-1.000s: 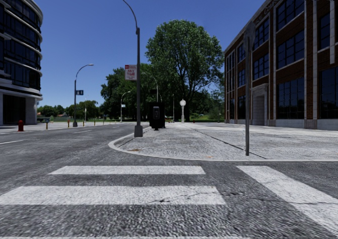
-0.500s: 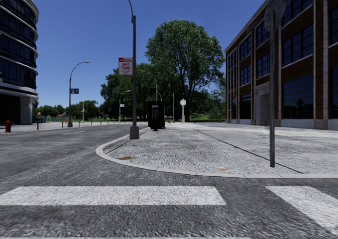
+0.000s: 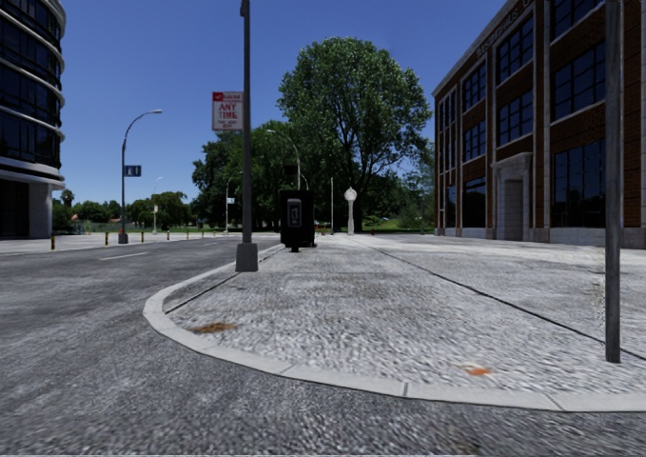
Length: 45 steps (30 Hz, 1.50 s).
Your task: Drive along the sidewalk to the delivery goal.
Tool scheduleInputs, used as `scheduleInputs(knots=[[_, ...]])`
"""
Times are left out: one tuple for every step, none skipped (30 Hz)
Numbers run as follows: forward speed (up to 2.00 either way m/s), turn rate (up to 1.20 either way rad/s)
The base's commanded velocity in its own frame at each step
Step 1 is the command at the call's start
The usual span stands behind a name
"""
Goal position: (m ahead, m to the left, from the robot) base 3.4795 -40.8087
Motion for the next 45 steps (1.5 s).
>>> scheduleInputs(knots=[[2.00, 0.00], [2.00, 0.00], [2.00, 0.00], [2.00, 0.00], [2.00, -0.02], [1.96, -0.04], [1.76, -0.10], [1.66, -0.13], [1.66, -0.13], [1.51, -0.23], [1.42, -0.30], [1.40, -0.35], [1.39, -0.38], [1.39, -0.38], [1.39, -0.40], [1.39, -0.49], [1.39, -0.57], [1.39, -0.64], [1.39, -0.64], [1.39, -0.66], [1.39, -0.67], [1.39, -0.67], [1.39, -0.67], [1.39, -0.67], [1.39, -0.67], [1.40, -0.67], [1.40, -0.67], [1.40, -0.67], [1.40, -0.67], [1.40, -0.67], [1.40, -0.67], [1.40, -0.64], [1.40, -0.64], [1.40, -0.64], [1.40, -0.63], [1.40, -0.63], [1.40, -0.63], [1.39, -0.63], [1.38, -0.63], [1.35, -0.63], [1.35, -0.63], [1.33, -0.63], [1.30, -0.63], [1.29, -0.63], [1.29, -0.63]])
